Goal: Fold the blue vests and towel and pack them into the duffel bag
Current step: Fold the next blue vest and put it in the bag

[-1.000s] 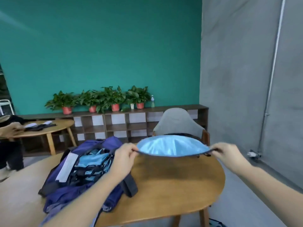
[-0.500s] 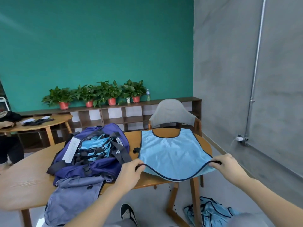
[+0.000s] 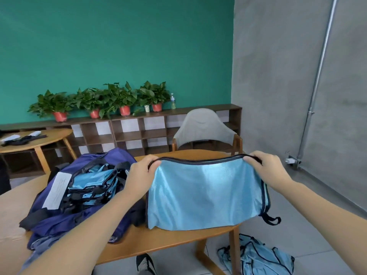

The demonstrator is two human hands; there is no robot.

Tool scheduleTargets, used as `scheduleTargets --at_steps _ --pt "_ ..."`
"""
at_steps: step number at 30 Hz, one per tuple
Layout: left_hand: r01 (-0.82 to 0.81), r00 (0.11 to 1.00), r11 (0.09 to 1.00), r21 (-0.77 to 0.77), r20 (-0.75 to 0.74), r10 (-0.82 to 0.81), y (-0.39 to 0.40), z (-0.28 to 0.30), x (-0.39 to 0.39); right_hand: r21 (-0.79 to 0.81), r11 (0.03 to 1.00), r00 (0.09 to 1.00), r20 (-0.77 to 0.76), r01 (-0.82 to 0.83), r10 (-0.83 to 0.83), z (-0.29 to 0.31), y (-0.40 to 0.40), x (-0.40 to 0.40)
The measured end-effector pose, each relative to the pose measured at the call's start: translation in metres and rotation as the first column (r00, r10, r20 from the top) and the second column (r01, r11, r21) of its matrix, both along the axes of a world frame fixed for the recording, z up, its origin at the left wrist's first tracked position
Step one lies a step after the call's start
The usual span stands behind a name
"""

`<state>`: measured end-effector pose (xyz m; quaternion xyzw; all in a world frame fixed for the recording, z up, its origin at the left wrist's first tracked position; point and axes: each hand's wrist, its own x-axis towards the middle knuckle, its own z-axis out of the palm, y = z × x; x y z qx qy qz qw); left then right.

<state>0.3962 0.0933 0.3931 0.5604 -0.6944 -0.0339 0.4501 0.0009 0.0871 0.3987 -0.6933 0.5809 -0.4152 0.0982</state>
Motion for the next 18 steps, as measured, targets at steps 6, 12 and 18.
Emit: scheduleTargets --at_steps 6,12,18 --pt "-0.213 0.974 0.958 0.190 0.119 0.193 -0.092 -0.034 0.010 0.130 0.991 1.000 -0.002 0.020 -0.020 -0.026 -0.099 0.008" --pt "-0.265 0.946 0.827 0.497 0.301 0.122 -0.146 -0.095 0.018 0.346 0.938 0.995 -0.094 0.013 0.020 -0.088 -0.166 0.019" --pt "-0.341 0.829 0.828 0.446 0.558 0.040 -0.141 -0.124 0.003 0.399 0.913 0.995 -0.085 0.087 -0.058 -0.123 -0.171 0.013"
